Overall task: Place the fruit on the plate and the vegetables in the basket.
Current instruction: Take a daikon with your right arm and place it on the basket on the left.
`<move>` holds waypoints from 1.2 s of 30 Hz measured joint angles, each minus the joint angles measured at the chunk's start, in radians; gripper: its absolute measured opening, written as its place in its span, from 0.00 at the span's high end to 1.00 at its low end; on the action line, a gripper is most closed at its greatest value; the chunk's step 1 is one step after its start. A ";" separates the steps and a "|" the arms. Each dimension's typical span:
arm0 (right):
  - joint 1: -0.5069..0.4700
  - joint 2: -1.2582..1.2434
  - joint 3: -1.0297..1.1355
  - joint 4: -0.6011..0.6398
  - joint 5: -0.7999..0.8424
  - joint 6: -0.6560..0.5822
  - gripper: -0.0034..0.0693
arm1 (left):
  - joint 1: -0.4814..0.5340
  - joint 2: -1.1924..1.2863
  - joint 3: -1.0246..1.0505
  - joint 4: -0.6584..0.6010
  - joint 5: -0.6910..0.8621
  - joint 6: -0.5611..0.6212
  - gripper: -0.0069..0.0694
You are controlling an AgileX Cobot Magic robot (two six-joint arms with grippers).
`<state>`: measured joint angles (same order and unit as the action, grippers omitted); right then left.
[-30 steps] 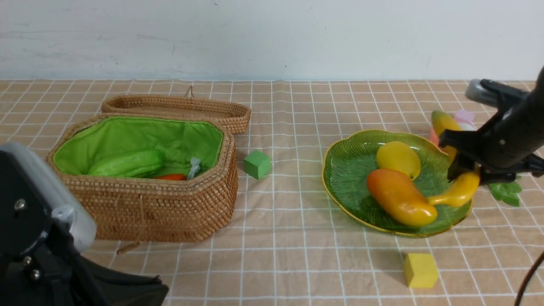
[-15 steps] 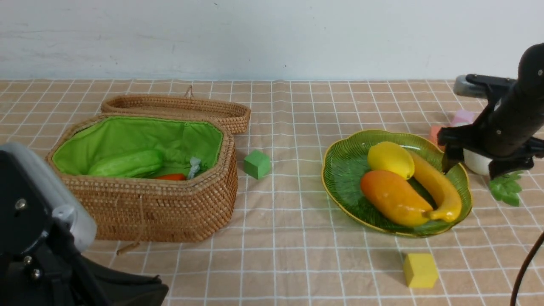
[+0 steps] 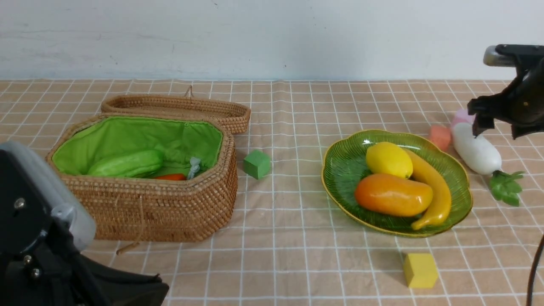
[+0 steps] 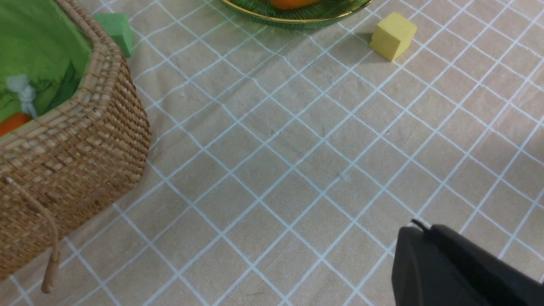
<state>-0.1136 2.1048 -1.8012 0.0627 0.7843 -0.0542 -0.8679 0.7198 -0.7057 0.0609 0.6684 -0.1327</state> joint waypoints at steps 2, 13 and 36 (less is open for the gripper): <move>-0.003 0.088 -0.074 0.040 -0.006 -0.050 0.14 | 0.000 0.000 0.000 0.000 0.000 0.000 0.91; -0.029 0.261 -0.190 0.041 0.021 -0.096 0.22 | 0.000 0.000 0.000 -0.003 0.025 0.000 0.90; 0.540 -0.110 -0.203 0.684 0.171 -0.424 0.29 | 0.000 -0.005 -0.128 0.651 0.134 -0.607 0.90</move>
<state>0.4260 1.9943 -2.0041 0.7470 0.9557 -0.4781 -0.8679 0.7149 -0.8337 0.7116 0.8027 -0.7397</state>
